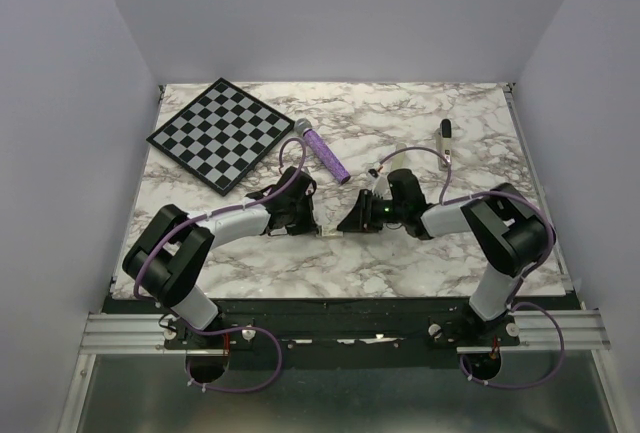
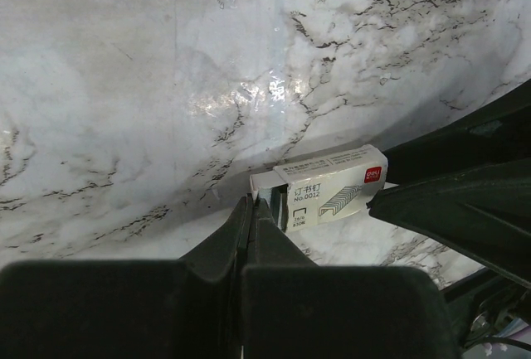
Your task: Load the staples into the stapler
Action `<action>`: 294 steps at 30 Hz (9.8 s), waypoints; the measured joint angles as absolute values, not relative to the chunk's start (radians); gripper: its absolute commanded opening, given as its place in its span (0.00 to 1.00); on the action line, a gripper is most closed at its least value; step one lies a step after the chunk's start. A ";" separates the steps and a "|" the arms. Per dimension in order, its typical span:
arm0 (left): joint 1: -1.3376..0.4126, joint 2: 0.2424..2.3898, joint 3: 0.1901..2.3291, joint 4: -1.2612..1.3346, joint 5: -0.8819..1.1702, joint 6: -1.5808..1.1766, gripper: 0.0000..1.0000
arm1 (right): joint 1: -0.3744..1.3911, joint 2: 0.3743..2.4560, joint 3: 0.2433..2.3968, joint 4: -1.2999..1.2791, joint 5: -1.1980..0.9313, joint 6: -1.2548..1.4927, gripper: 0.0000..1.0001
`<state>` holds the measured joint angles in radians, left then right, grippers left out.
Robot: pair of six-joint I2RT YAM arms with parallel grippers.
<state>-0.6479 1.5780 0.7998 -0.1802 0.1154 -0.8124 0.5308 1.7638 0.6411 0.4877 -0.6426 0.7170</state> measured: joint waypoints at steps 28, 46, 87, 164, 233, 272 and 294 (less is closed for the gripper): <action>-0.621 1.578 0.750 -0.102 0.168 -0.838 0.00 | 0.514 1.806 0.625 0.556 -0.683 0.759 0.01; -0.601 1.555 0.743 -0.143 0.169 -0.800 0.00 | 0.461 1.799 0.603 0.553 -0.698 0.739 0.01; -0.597 1.456 0.771 -0.284 0.067 -0.745 0.55 | 0.437 1.798 0.784 0.329 -0.532 0.622 0.59; -0.425 0.832 0.704 -0.176 0.178 -0.237 0.99 | 0.375 1.520 1.207 -0.360 -0.060 0.140 0.01; -0.650 0.947 0.744 0.337 0.848 -0.154 0.00 | 0.587 0.973 0.852 0.234 -0.968 -0.017 0.01; -0.545 0.449 0.405 0.559 0.306 -0.553 0.71 | 0.554 0.708 0.477 0.906 -0.565 0.269 0.01; -0.640 0.984 0.887 -0.073 0.764 0.161 0.69 | 0.548 0.810 0.473 0.694 -0.845 0.129 0.01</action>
<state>-0.6395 0.9840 0.8867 -0.0731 0.7639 0.1608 0.5484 0.8101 0.4732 0.6937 -0.8448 0.1287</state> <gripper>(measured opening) 0.729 0.374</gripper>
